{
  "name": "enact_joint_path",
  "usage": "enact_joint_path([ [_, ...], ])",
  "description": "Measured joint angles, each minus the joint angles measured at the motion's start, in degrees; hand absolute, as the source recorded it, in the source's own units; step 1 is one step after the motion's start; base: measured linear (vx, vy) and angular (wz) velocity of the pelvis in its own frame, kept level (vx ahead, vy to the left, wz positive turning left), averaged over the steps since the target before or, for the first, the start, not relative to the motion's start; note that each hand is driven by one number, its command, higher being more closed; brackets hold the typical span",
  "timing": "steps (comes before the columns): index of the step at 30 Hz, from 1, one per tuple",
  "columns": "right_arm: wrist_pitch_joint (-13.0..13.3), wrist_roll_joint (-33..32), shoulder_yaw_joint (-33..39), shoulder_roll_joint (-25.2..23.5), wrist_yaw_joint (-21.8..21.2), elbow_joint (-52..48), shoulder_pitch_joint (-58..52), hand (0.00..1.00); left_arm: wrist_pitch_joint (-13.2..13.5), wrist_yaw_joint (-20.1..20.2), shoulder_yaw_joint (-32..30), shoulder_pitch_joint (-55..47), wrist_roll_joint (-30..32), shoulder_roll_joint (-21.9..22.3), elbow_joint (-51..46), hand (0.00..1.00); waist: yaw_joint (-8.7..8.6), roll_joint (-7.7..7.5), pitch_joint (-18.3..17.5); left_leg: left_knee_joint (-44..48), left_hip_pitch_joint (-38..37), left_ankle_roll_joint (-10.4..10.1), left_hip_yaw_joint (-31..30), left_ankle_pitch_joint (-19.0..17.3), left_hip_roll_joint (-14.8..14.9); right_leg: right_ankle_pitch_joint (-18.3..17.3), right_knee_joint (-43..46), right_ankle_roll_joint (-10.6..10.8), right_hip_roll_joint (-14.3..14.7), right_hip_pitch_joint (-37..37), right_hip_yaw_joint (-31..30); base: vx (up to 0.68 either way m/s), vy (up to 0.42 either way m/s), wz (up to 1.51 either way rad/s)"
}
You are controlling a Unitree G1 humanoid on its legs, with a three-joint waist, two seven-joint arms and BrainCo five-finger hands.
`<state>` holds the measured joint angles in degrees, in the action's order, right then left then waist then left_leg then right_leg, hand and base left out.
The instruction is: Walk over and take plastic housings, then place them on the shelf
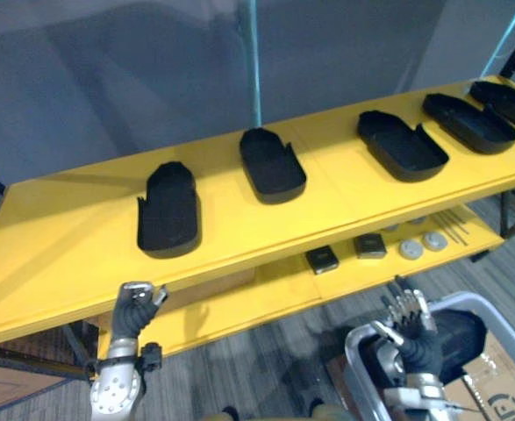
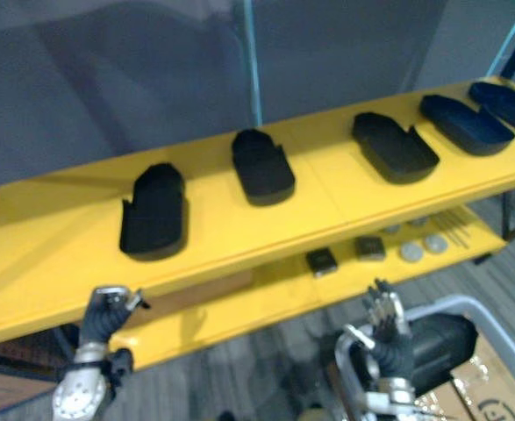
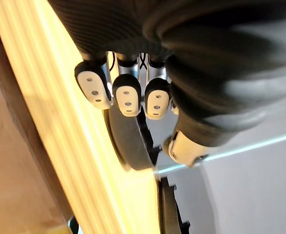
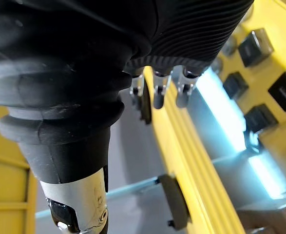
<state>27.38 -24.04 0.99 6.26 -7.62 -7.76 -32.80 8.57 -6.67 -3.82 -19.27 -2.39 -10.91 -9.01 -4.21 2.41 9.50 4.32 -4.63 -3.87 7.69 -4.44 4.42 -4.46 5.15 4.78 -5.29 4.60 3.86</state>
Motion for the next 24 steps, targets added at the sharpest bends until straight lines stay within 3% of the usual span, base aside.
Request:
enact_joint_path([
  [10,0.0,0.0,-0.1,0.6,0.0,2.2,0.4,0.0,-0.7,-3.4,0.9,4.2,-1.2,0.0,4.8,1.0,-1.38,-0.04,0.1,0.1,-1.3,0.1,0.8,0.0,0.0,0.0,0.1,0.0,-0.1,0.7,-0.9,-0.02,0.002,-0.04],
  [24,0.0,0.0,-0.8,0.7,-1.8,2.6,0.4,0.0,-0.5,-5.1,2.6,7.4,-2.3,-0.1,6.1,1.0,-2.5,-0.19,0.7,0.1,-3.4,0.1,1.5,-0.1,0.0,-1.1,2.1,-0.1,0.0,1.4,-2.0,-0.01,-0.001,-0.03],
])
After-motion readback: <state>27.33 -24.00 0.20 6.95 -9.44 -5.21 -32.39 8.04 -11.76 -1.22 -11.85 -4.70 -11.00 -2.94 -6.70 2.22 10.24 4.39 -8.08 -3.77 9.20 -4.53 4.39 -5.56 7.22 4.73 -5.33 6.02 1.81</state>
